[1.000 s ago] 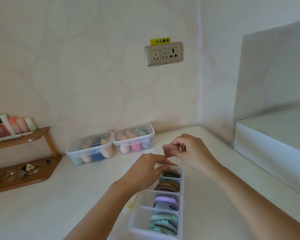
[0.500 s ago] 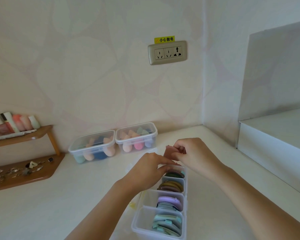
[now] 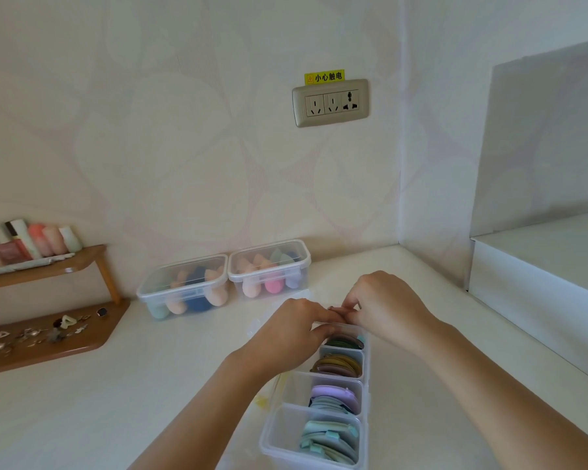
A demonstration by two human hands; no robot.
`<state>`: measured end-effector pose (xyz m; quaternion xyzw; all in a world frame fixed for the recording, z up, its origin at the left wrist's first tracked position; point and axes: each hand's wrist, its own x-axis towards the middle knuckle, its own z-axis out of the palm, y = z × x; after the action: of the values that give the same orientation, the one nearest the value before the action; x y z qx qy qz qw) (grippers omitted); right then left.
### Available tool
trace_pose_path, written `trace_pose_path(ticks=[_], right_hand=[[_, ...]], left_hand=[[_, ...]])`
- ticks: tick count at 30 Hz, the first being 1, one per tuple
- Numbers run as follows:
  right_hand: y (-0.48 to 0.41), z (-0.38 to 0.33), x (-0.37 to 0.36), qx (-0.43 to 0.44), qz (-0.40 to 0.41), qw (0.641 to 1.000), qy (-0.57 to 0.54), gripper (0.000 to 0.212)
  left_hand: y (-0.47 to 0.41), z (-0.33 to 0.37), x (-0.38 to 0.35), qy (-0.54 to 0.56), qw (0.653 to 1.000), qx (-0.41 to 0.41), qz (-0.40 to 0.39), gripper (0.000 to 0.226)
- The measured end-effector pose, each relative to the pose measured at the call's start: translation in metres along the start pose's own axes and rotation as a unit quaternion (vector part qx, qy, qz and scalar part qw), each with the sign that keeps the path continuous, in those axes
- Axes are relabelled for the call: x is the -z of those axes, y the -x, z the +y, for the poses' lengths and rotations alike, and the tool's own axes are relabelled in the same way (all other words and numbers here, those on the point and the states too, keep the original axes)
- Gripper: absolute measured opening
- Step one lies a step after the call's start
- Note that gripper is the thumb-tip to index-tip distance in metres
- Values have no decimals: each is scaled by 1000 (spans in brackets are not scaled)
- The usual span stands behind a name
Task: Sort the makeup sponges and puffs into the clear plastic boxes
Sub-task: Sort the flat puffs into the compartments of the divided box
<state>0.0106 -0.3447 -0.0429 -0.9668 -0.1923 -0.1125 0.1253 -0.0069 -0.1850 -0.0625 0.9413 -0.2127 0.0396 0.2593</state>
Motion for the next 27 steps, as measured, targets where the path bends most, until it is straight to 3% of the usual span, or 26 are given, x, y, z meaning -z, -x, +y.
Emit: trace_pose_path(ticks=[4, 9, 13, 15, 21, 27], right_hand=[[1, 2, 3, 1, -47, 999, -12, 27], [7, 6, 8, -3, -74, 994, -77, 52], [9, 4, 6, 5, -15, 998, -54, 24], [8, 4, 6, -6, -10, 999, -30, 20], [2, -11, 9, -81, -53, 991, 95, 9], [-5, -12, 16, -94, -137, 980, 106, 11]], left_hand=[[0, 3, 0, -7, 1000, -7, 8, 25], [1, 6, 4, -17, 1000, -15, 3, 26], [3, 10, 6, -21, 1000, -12, -11, 27], [3, 12, 6, -22, 1000, -5, -19, 27], [2, 13, -2, -49, 998, 17, -27, 28], [3, 13, -1, -37, 999, 18, -28, 30]])
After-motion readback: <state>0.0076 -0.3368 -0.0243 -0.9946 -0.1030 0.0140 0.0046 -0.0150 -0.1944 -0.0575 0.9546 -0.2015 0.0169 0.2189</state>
